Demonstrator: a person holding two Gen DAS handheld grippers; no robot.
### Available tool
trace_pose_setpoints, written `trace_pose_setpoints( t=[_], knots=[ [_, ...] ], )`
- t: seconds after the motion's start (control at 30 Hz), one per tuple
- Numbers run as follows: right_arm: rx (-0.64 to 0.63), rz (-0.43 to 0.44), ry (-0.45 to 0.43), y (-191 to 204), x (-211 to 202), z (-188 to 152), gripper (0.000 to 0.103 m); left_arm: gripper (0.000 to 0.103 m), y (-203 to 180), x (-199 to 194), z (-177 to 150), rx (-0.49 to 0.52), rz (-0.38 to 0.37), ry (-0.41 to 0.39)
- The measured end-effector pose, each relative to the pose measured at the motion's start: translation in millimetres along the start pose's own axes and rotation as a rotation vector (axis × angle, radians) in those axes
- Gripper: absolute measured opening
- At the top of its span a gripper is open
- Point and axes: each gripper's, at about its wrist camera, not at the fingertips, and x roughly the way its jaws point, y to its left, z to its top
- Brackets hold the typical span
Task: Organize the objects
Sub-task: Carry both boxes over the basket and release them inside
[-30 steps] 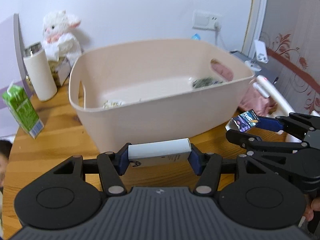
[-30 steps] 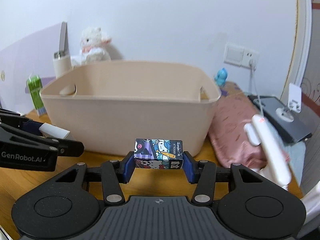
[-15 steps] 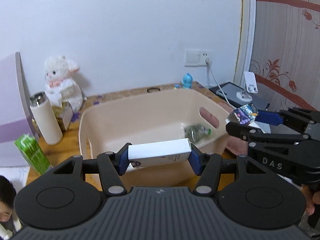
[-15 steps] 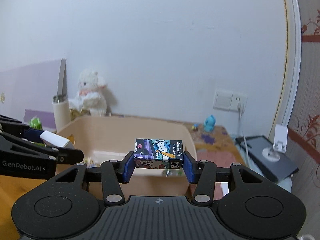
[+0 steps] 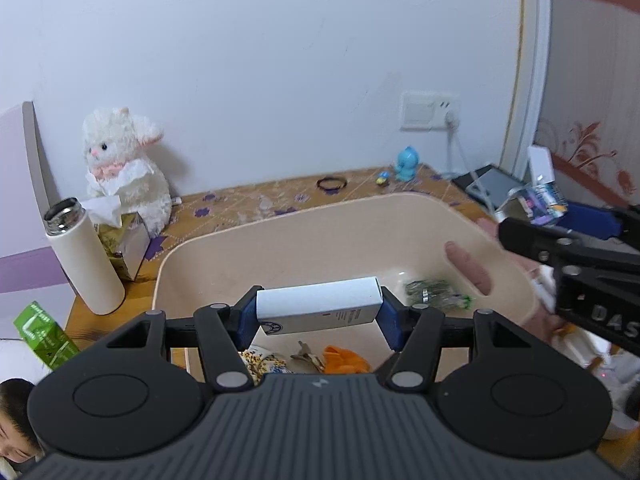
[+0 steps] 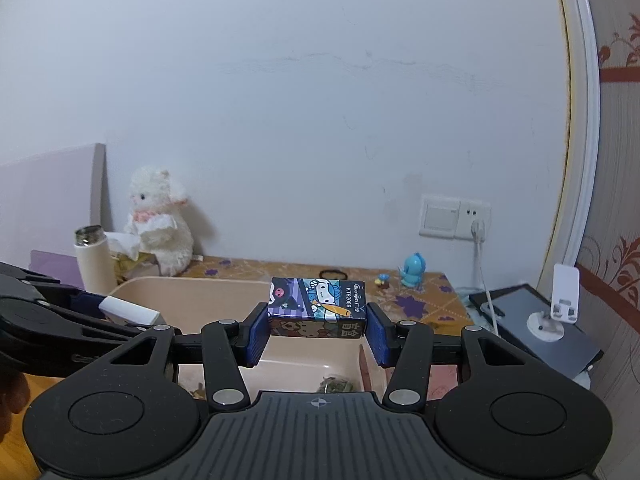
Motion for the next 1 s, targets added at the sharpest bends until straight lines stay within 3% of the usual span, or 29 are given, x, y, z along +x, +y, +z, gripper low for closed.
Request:
trace_pose_setpoints(
  t=[0.27,0.53,0.6,0.67,0.73,0.77,0.8,0.83,0.87,1.0],
  knots=[
    [-0.014,-0.018,0.122,0.6,46.7,-10.6,0.047,0.061,4.7,59.2,-3.4,0.003,0.024,0.134],
    [-0.032,-0.038,0.221,12.5,73.0,-24.9,0.047,0.061,12.0,76.6,-5.3,0.028,0.005,0.219],
    [-0.024,-0.041,0.235,13.5,73.2,-24.0,0.057,0.061,11.8,76.1,-5.3,0.050,0.016,0.218],
    [-0.007,-0.040,0.252,13.6,72.8,-23.8,0.058,0.062,12.1,74.5,-5.3,0.059,0.027,0.218],
    [0.007,-0.046,0.266,13.4,69.8,-23.1,0.064,0.063,13.3,69.8,-5.3,0.046,0.029,0.210],
    [0.012,-0.051,0.266,13.5,66.2,-23.2,0.067,0.068,13.7,66.6,-5.0,0.038,0.027,0.203],
    [0.016,-0.057,0.261,13.5,61.6,-23.0,0.076,0.078,13.6,62.9,-4.9,0.032,0.026,0.197],
    [0.018,-0.064,0.256,13.2,56.6,-22.8,0.083,0.083,13.4,57.7,-5.4,0.030,0.025,0.184],
    [0.021,-0.070,0.249,12.8,51.2,-22.3,0.084,0.088,12.8,53.3,-5.2,0.029,0.023,0.169],
    [0.021,-0.085,0.220,11.3,27.5,-15.1,0.091,0.089,7.7,33.3,-6.4,0.053,0.009,0.133]
  ],
)
